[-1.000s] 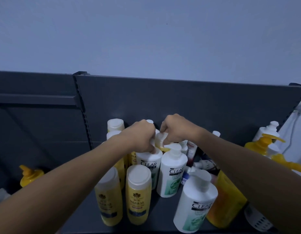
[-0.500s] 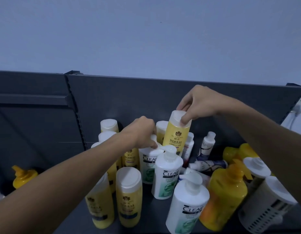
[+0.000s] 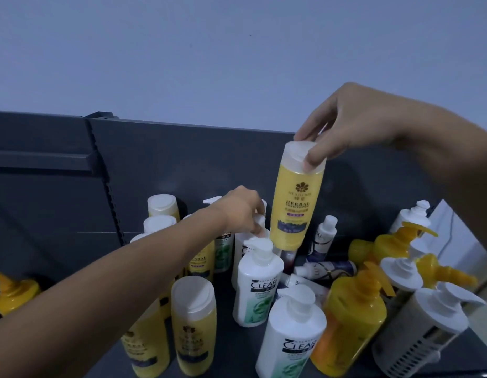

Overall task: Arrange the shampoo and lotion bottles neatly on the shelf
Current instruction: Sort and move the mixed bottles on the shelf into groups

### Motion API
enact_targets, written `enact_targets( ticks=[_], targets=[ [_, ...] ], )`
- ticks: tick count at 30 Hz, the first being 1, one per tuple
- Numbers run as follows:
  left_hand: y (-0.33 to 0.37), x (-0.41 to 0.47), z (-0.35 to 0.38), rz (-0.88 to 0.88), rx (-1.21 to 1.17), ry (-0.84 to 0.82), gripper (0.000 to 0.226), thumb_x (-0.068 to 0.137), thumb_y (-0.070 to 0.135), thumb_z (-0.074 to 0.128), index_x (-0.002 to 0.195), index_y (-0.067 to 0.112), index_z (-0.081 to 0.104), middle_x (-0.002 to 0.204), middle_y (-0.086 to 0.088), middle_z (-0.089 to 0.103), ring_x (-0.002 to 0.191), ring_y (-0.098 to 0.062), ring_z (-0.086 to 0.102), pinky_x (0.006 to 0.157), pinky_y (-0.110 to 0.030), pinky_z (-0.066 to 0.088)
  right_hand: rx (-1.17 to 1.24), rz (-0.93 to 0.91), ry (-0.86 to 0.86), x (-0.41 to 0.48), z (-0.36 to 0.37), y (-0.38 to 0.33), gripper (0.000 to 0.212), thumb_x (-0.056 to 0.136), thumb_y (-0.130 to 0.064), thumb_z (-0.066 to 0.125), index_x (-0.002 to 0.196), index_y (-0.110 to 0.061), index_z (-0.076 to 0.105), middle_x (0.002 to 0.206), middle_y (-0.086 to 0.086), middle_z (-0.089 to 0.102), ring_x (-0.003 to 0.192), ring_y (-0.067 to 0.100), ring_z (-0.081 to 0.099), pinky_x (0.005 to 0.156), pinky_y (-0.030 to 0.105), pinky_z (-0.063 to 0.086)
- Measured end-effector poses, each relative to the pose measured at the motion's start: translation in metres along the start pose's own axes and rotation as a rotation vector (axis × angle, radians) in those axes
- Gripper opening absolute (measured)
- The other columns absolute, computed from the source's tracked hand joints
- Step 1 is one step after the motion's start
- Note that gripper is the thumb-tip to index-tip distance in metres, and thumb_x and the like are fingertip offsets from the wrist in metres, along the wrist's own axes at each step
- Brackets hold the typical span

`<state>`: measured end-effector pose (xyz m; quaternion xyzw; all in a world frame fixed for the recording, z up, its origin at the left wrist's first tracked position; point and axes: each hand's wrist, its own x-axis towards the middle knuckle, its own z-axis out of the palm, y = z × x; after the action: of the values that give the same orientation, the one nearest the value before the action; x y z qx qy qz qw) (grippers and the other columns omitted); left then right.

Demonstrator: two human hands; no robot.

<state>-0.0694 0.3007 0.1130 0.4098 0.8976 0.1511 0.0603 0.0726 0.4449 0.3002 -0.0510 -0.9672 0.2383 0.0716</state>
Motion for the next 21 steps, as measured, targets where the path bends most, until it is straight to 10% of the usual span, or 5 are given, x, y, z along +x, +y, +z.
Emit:
enact_targets(
  ticks=[7,11,16,21],
  targets=[
    [-0.043,-0.035,-0.057,-0.043,-0.112,0.098,0.026,0.081,0.017,0.086,0.106,0.020,0.079,0.089,0.009,0.080,0.087,0.000,0.074,0.091,-0.025,0.060,0.031,-0.064,0.011,-0.001,-0.001,-0.036,0.029,0.065,-0.010,0.093,0.090,-0.023,0.084,0.082,-0.008,0.081,0.070,0.004,0.076,0.053,0.008,0.052],
    [-0.079,-0.066,-0.088,-0.066,-0.060,0.221,0.025,0.082,0.024,0.086,0.106,0.019,0.080,0.096,0.008,0.079,0.093,-0.005,0.072,0.092,-0.027,0.058,-0.020,-0.073,0.012,0.003,0.000,-0.057,0.031,0.062,-0.018,0.094,0.090,-0.029,0.084,0.084,-0.012,0.081,0.082,0.012,0.079,0.078,0.041,0.064],
    [-0.101,-0.085,-0.086,-0.105,-0.062,0.277,0.017,0.086,0.027,0.083,0.101,0.022,0.080,0.095,0.010,0.077,0.094,-0.006,0.071,0.092,-0.030,0.059,0.082,-0.128,-0.042,0.010,0.016,-0.076,0.030,0.066,-0.010,0.093,0.092,-0.024,0.084,0.084,-0.008,0.081,0.079,0.007,0.078,0.065,0.016,0.058],
    [-0.106,-0.092,-0.083,-0.114,-0.054,0.312,0.013,0.088,0.027,0.080,0.100,0.021,0.080,0.093,0.010,0.077,0.094,-0.006,0.071,0.087,-0.026,0.058,0.050,-0.130,-0.202,0.016,0.090,-0.067,0.030,0.064,-0.016,0.092,0.092,-0.024,0.084,0.086,-0.008,0.081,0.083,0.008,0.078,0.068,0.020,0.062]
  ],
)
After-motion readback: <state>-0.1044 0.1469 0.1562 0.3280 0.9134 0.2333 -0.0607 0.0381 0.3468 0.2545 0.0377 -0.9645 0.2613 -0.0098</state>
